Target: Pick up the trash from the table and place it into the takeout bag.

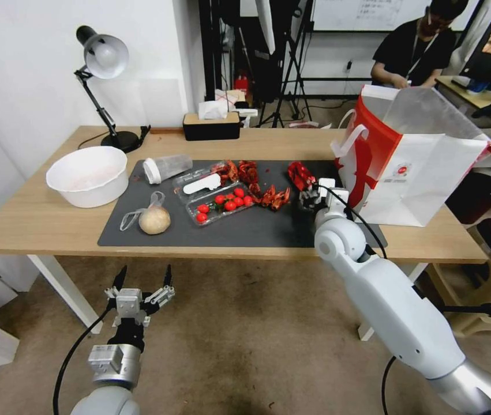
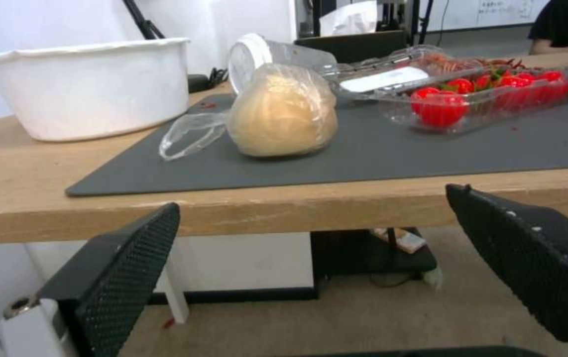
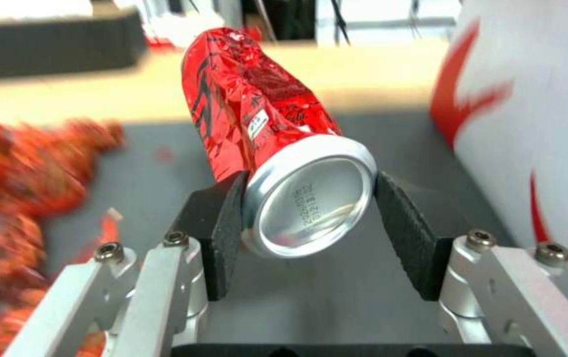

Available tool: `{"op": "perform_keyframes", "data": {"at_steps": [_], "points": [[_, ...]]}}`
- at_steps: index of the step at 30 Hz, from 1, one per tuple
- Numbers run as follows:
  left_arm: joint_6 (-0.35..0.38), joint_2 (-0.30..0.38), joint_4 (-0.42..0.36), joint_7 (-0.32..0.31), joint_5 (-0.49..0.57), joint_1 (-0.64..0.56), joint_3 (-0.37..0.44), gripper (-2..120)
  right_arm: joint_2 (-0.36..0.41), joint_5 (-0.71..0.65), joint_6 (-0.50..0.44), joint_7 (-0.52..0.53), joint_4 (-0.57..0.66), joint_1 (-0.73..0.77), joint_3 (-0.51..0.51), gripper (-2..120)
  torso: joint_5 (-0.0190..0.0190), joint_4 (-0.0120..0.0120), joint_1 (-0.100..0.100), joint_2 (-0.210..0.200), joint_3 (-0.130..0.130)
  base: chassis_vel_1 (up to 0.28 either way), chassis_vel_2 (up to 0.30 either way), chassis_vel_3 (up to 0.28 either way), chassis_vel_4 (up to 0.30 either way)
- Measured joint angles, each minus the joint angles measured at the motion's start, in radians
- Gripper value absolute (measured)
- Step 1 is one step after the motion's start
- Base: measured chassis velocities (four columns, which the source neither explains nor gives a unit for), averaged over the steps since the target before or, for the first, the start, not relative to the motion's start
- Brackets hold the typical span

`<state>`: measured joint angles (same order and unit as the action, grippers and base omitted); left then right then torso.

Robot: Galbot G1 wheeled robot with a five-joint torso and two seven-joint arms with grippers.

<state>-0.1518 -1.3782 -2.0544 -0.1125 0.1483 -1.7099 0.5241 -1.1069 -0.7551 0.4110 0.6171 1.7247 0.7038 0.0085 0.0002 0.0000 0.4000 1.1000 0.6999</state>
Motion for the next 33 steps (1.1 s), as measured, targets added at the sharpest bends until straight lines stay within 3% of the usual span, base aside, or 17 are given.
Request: {"op": "perform_keyframes", "data": {"at_steps": [7,12,21,33], "points": [[0.0,-0.001,-0.005,-0.001,0.0,-0.003,0.002,100,0.049,0.05,-0.051,-0.098,0.108,0.036,0.044,46,-0.0001,-0.0001,0.0,0.0,0.0,0.0,0.0,0.0,0.0],[-0.001,-0.004,-0.01,-0.002,0.0,-0.006,0.003,100,0.095,0.115,-0.156,-0.19,0.193,0.053,0.12,46,-0.0001,-0.0001,0.0,0.0,0.0,0.0,0.0,0.0,0.0],[-0.002,-0.007,-0.02,-0.002,-0.002,-0.016,0.004,100,0.152,0.15,-0.208,-0.12,0.282,0.03,0.23,45,0.0,-0.0001,0.0,0.0,0.0,0.0,0.0,0.0,0.0],[-0.004,-0.009,-0.021,-0.002,-0.004,-0.019,0.002,100,0.219,0.063,-0.163,-0.014,0.301,0.007,0.298,44,-0.0001,-0.0002,0.0,0.0,0.0,0.0,0.0,0.0,0.0]]}}
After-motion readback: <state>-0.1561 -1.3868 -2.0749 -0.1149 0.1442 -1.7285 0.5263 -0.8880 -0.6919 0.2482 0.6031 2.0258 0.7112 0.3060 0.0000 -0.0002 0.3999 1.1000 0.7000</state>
